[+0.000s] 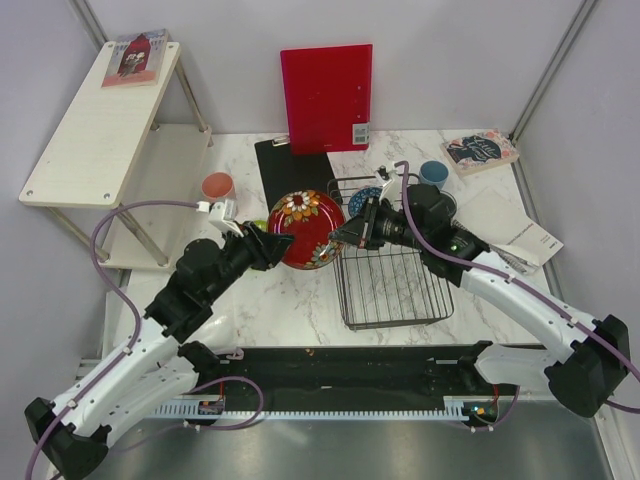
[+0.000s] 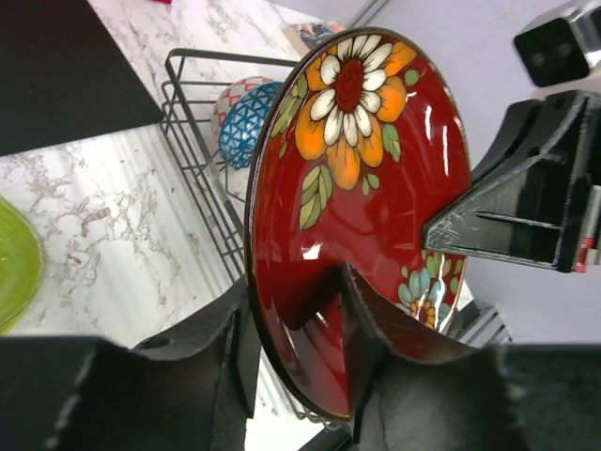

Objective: Unload the mixed dishes from the dish rack
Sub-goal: Place the plate at the center of the board, then pick up the bowl from the dish rack.

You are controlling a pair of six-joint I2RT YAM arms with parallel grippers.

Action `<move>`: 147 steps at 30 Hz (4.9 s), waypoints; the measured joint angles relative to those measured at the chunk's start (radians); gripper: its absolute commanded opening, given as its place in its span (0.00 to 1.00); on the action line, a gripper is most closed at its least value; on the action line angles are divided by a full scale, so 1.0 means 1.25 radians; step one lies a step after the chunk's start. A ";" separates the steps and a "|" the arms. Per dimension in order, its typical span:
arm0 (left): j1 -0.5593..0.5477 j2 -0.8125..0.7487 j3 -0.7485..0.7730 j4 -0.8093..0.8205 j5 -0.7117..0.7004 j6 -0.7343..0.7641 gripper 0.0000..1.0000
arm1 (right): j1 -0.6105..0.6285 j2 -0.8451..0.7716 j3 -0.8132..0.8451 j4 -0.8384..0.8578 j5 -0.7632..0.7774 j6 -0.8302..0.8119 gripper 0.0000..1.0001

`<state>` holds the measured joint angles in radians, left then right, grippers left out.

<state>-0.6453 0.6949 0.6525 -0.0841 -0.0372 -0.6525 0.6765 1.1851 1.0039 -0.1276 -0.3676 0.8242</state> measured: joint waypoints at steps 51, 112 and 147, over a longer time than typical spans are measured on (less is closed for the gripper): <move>0.436 0.212 -0.139 -0.088 0.102 -0.176 0.02 | 0.000 -0.125 -0.023 -0.251 0.546 -0.236 0.89; 0.510 0.242 -0.017 -0.339 0.162 -0.157 0.77 | 0.000 -0.098 -0.086 -0.193 0.490 -0.238 0.88; 0.079 0.277 0.178 -0.328 0.185 0.015 0.72 | -0.005 0.381 0.097 0.283 0.876 -0.785 0.89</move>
<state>-0.5461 1.0416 0.8753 -0.4942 0.1944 -0.6334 0.6697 1.6611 1.1255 0.2256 0.7280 -0.1574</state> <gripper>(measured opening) 0.710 0.891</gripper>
